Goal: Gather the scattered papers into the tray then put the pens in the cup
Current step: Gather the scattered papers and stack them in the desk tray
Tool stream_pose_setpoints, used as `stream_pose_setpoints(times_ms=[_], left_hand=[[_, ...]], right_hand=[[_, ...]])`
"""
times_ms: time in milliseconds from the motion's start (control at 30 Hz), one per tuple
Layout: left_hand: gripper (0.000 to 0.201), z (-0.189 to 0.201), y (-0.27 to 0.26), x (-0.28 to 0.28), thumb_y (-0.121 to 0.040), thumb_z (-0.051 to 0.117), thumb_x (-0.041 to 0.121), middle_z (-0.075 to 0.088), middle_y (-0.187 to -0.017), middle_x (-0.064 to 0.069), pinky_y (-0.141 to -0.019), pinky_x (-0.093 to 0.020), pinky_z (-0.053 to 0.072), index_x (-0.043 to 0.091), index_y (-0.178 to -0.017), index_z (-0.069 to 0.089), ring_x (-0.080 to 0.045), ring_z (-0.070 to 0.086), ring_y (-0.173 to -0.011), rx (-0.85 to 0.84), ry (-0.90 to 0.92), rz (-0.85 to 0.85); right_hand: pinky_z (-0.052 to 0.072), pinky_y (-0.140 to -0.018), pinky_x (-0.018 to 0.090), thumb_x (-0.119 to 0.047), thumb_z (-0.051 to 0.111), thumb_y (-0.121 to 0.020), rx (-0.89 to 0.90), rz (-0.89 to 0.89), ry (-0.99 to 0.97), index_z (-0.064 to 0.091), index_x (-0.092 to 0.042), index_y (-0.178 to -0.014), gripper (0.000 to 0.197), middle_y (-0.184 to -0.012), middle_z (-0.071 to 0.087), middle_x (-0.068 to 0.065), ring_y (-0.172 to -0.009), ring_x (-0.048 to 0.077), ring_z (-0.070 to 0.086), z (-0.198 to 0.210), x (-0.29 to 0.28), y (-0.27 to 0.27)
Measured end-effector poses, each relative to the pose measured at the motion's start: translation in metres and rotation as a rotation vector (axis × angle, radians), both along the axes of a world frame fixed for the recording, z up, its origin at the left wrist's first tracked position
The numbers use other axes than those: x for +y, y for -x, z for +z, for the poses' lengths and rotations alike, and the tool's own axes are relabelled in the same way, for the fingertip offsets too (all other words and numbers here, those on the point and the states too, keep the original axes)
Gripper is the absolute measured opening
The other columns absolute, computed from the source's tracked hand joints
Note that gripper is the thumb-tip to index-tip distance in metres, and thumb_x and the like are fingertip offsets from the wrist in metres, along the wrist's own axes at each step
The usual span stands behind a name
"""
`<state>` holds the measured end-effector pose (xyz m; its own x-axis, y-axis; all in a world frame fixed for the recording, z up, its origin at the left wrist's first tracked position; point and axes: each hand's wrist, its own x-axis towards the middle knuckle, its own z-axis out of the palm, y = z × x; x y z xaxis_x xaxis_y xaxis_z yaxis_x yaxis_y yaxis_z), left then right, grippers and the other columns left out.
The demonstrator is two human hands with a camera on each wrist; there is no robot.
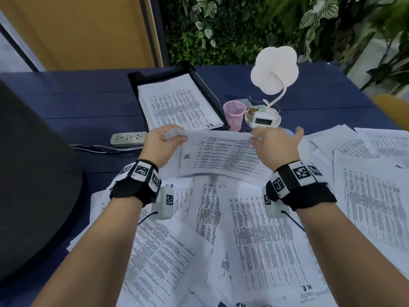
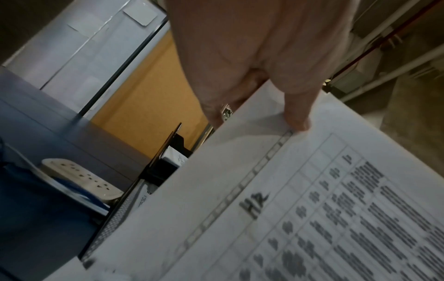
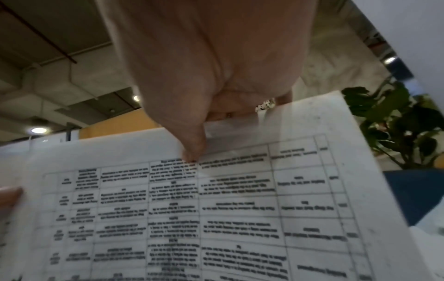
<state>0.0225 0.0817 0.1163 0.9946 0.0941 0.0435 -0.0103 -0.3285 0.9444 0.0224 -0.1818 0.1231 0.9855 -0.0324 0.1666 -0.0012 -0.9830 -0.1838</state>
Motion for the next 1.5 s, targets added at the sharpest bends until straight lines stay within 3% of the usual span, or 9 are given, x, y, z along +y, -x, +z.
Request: stream_pose_setpoints(times_ms=[167, 267, 467, 667, 800, 967, 1267, 1400, 1500], left_hand=[[0.063, -0.003, -0.006, 0.003, -0.075, 0.077, 0.029, 0.051, -0.128, 0.002, -0.101, -0.039, 0.044, 0.027, -0.127, 0.041, -0.01, 0.049, -0.119, -0.164, -0.013, 0.233], [0.095, -0.006, -0.002, 0.0, -0.073, 0.079, 0.032, 0.026, -0.15, -0.006, -0.115, -0.039, 0.026, 0.024, -0.145, 0.017, -0.012, 0.026, -0.138, -0.191, 0.069, 0.43], [0.073, 0.007, 0.01, -0.029, -0.089, 0.065, 0.019, 0.043, -0.141, -0.009, -0.108, -0.031, 0.034, 0.009, -0.147, 0.022, -0.006, 0.043, -0.12, 0.068, 0.303, 0.173], [0.063, -0.011, 0.011, -0.047, -0.087, 0.067, 0.021, 0.048, -0.137, -0.023, -0.107, -0.044, 0.038, -0.009, -0.134, 0.039, -0.032, 0.047, -0.127, 0.039, 0.21, 0.223], [0.03, -0.038, 0.015, -0.048, -0.087, 0.066, 0.012, 0.067, -0.112, -0.002, -0.098, -0.042, 0.049, 0.012, -0.115, 0.055, -0.013, 0.064, -0.102, 0.092, 0.189, 0.119], [0.03, -0.044, 0.011, -0.054, -0.094, 0.056, 0.013, 0.063, -0.115, 0.005, -0.097, -0.022, 0.046, 0.012, -0.124, 0.055, -0.009, 0.059, -0.105, 0.151, 0.152, 0.081], [0.062, -0.016, -0.019, -0.028, -0.097, 0.053, 0.025, 0.029, -0.148, 0.007, -0.111, -0.03, 0.025, 0.007, -0.148, 0.023, -0.011, 0.033, -0.134, 0.14, 0.281, 0.291], [0.049, -0.008, -0.032, -0.013, -0.094, 0.055, 0.023, 0.055, -0.131, -0.006, -0.101, -0.039, 0.045, 0.011, -0.138, 0.036, -0.022, 0.055, -0.117, 0.086, 0.224, 0.379], [0.063, -0.007, -0.041, 0.0, -0.092, 0.056, 0.012, 0.055, -0.127, -0.005, -0.087, -0.035, 0.051, 0.025, -0.142, 0.018, -0.02, 0.06, -0.103, 0.084, 0.129, 0.351]], right_hand=[[0.031, -0.098, 0.044, -0.025, 0.045, -0.097, 0.04, 0.023, -0.292, 0.061, -0.028, -0.095, 0.017, -0.066, 0.053, -0.01, -0.079, 0.021, 0.051, 0.006, -0.011, -0.002], [0.045, -0.087, 0.036, -0.024, 0.051, -0.096, 0.041, 0.058, -0.762, 0.062, -0.021, -0.117, 0.025, -0.092, 0.065, -0.005, -0.088, 0.015, 0.058, 0.002, -0.023, -0.002], [0.051, -0.077, 0.018, -0.005, 0.054, -0.093, 0.03, 0.055, -1.235, 0.061, -0.006, -0.115, 0.023, -0.099, 0.069, -0.006, -0.085, 0.0, 0.065, -0.02, -0.017, 0.004], [0.05, -0.096, 0.036, -0.001, 0.056, -0.09, 0.069, 0.018, -1.185, 0.06, -0.018, -0.115, 0.03, -0.111, 0.069, -0.001, -0.106, 0.016, 0.063, -0.05, -0.012, 0.009], [0.049, -0.09, 0.028, -0.003, 0.055, -0.09, 0.114, -0.014, -1.115, 0.056, -0.019, -0.116, 0.03, -0.111, 0.065, -0.003, -0.104, 0.015, 0.06, -0.061, -0.014, 0.017], [0.045, -0.096, 0.034, -0.005, 0.054, -0.092, 0.146, -0.035, -1.137, 0.053, -0.018, -0.125, 0.036, -0.119, 0.063, 0.0, -0.11, 0.016, 0.059, -0.066, -0.017, 0.012], [0.055, -0.08, 0.044, -0.019, 0.049, -0.097, 0.463, -0.091, -1.11, 0.057, -0.021, -0.11, 0.015, -0.111, 0.059, 0.002, -0.102, 0.025, 0.057, -0.072, -0.008, -0.003], [0.054, -0.053, 0.032, -0.017, 0.042, -0.1, 0.391, -0.044, -1.116, 0.053, -0.023, -0.097, 0.012, -0.108, 0.057, -0.001, -0.076, 0.026, 0.064, -0.06, 0.014, -0.027], [0.05, -0.048, 0.023, -0.013, 0.042, -0.099, 0.332, -0.017, -1.109, 0.055, -0.016, -0.107, 0.015, -0.11, 0.057, 0.004, -0.071, 0.015, 0.055, -0.049, 0.029, -0.053]])
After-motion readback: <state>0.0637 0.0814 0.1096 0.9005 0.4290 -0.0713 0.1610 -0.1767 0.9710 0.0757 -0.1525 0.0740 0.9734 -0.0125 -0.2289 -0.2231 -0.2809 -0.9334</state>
